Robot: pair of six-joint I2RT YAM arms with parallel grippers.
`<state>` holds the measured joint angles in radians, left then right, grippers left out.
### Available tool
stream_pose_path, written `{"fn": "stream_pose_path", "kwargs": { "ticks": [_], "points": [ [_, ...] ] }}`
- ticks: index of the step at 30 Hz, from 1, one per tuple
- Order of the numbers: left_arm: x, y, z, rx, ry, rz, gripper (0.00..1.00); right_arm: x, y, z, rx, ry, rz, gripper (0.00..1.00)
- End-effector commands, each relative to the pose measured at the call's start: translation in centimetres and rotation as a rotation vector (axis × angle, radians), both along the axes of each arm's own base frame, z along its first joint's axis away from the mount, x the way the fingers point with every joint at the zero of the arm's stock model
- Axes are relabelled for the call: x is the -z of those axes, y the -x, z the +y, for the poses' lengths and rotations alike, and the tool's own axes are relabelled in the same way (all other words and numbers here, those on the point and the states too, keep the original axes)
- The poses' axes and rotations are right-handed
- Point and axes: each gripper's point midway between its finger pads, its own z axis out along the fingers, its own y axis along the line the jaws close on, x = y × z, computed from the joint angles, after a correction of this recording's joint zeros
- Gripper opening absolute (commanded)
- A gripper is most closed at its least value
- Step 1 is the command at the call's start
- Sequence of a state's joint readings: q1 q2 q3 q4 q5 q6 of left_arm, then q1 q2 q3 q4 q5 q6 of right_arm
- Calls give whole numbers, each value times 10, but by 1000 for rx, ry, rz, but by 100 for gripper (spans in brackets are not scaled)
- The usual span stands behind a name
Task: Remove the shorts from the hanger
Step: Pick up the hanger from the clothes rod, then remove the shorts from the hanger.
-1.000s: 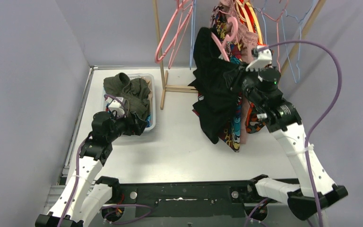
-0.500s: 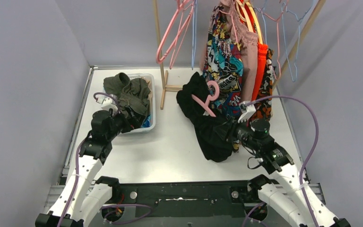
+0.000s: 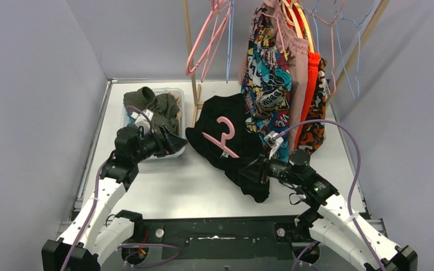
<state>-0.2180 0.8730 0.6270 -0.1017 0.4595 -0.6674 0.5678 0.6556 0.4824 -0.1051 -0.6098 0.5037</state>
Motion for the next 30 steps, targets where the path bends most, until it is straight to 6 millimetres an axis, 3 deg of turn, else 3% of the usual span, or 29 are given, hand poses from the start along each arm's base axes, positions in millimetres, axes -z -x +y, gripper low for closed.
{"fn": "stream_pose_path", "kwargs": {
  "ticks": [1, 5, 9, 16, 19, 21, 23, 27, 30],
  "points": [
    [-36, 4, -32, 74, 29, -55, 75, -29, -1, 19, -81, -42, -191, 0],
    [-24, 8, -57, 57, -62, -10, 74, -22, 0, 23, -87, -6, -225, 0],
    [-11, -3, -49, -51, -127, 32, 74, -20, 7, 23, -117, 8, -227, 0],
    [5, -11, -55, -60, -150, 99, 62, -28, 22, 20, -153, -19, -245, 0],
    [8, -13, -60, -45, -171, 103, 53, -30, 23, 17, -145, -18, -238, 0],
    [6, -15, -66, -21, -186, 95, 40, -28, 15, 10, -76, 28, -206, 0],
    [6, -16, -71, -4, -216, 81, 33, -32, 13, 1, -36, 80, -176, 0],
    [12, -22, -67, -29, -279, 80, 22, -51, 34, -1, -108, 53, -159, 0],
    [12, -30, -63, -48, -315, 58, 8, -47, 42, -3, -129, 74, -106, 0]
  ]
}}
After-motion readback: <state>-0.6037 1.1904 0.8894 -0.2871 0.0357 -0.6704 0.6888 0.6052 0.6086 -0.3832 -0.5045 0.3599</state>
